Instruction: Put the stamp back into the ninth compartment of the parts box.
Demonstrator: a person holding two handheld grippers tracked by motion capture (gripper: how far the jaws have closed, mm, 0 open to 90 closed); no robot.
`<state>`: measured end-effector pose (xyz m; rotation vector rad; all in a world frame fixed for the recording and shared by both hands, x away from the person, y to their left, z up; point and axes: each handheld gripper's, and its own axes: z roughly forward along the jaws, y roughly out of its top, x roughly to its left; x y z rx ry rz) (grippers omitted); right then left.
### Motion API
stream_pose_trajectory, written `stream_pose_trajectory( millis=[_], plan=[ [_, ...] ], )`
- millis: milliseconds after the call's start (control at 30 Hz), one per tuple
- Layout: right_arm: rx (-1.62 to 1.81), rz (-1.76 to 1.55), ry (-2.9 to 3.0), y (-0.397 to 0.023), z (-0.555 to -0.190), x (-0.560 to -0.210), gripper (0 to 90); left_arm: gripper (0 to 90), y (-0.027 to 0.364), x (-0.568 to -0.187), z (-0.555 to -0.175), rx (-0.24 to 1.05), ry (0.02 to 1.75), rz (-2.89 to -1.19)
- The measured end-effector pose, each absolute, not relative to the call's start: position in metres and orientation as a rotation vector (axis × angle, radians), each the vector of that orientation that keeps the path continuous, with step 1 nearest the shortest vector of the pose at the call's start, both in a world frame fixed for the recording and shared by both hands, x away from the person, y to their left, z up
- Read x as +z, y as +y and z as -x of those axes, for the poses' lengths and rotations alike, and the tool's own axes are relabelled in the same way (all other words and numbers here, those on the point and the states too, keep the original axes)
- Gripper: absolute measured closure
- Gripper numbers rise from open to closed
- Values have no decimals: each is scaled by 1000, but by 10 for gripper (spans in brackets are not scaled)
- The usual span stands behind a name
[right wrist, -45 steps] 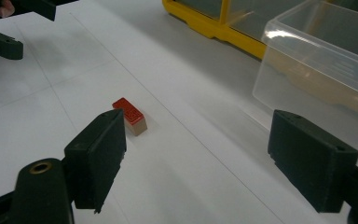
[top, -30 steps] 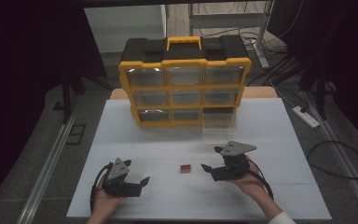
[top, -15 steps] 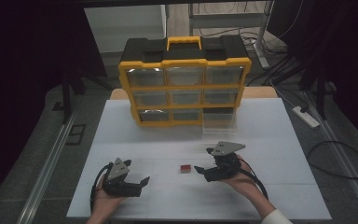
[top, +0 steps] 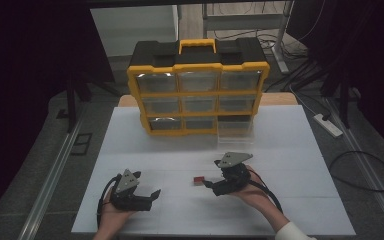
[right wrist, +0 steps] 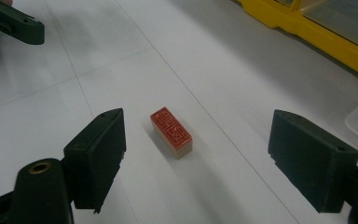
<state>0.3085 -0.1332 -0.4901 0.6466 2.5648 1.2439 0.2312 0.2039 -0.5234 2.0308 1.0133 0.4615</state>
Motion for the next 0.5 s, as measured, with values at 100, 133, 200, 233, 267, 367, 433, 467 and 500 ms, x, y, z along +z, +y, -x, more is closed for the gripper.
stream_pose_trajectory(
  millis=[100,133,200,233,267,367,433,467,500],
  plan=[
    [1243,-645,2574,-130,-309,-491,194,58,204,-523,-231,462,1014,-2030],
    [1242,-644,2576,-129,-310,-491,194,58,204,-523,-231,463,1014,-2030],
    [1238,-640,2583,-128,-310,-491,194,58,204,-523,-231,461,1013,-2030],
    [1235,-639,2588,-126,-311,-492,194,58,204,-524,-231,460,1013,-2030],
    [1232,-637,2592,-126,-311,-492,193,58,204,-524,-231,460,1013,-2030],
    [1216,-629,2608,-123,-312,-494,193,58,203,-524,-231,461,1013,-2031],
    [1210,-624,2616,-120,-312,-496,193,58,203,-524,-231,460,1012,-2031],
    [1210,-624,2616,-120,-312,-496,193,58,203,-524,-231,460,1012,-2031],
    [1204,-620,2621,-119,-313,-496,193,58,203,-524,-231,460,1012,-2030]
  ],
)
